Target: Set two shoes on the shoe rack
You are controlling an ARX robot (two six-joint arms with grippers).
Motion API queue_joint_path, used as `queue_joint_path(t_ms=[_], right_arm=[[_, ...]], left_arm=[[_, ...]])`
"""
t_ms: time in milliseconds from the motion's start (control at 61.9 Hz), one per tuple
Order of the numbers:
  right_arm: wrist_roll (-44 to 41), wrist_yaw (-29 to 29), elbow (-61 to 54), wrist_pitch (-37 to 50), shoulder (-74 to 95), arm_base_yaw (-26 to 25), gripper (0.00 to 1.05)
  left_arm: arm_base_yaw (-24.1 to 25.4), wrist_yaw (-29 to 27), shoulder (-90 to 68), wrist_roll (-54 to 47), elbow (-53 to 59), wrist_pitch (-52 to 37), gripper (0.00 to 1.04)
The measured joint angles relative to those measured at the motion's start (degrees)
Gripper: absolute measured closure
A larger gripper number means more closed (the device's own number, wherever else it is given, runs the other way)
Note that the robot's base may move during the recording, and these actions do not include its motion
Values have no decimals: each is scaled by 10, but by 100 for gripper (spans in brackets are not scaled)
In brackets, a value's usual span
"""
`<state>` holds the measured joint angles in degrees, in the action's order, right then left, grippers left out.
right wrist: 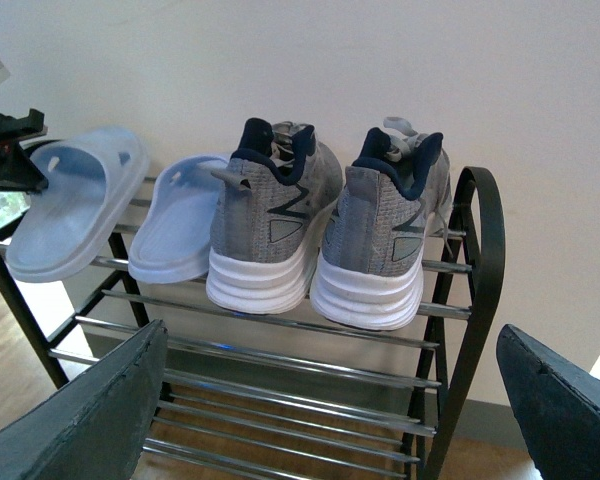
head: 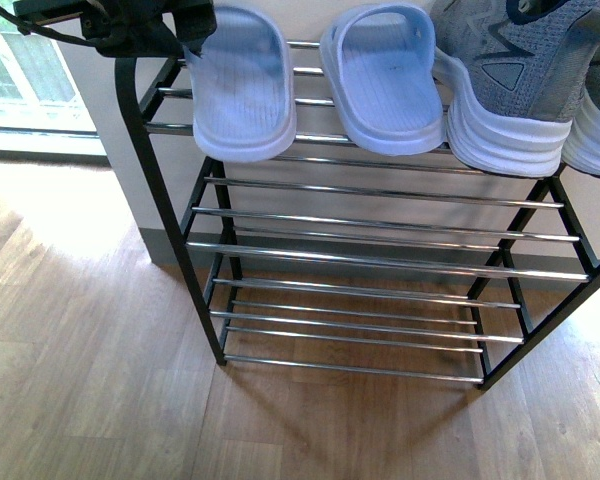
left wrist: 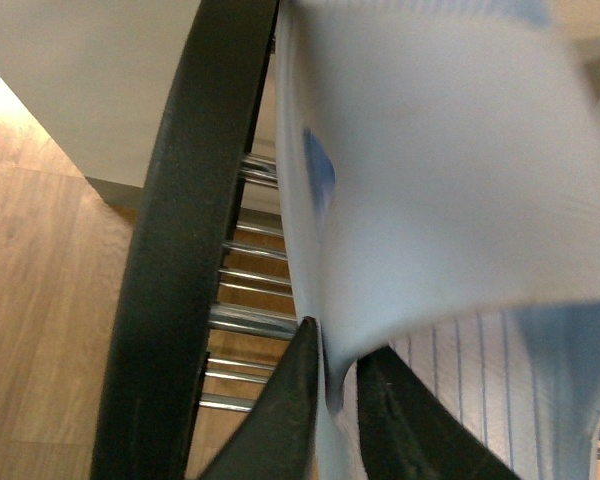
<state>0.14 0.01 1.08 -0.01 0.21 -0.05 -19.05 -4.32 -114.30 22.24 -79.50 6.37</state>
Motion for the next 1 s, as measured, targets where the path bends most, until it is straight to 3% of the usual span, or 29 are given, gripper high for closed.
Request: queue_joint_path(t_ms=[453,1002], right_arm=[[0,0,0,0,0,0,9],[0,0,0,0,0,0,9]], left_arm=[[-15,-35,82,-46,56,-47,8],[-37,-175,423,-60,370,-182,9]])
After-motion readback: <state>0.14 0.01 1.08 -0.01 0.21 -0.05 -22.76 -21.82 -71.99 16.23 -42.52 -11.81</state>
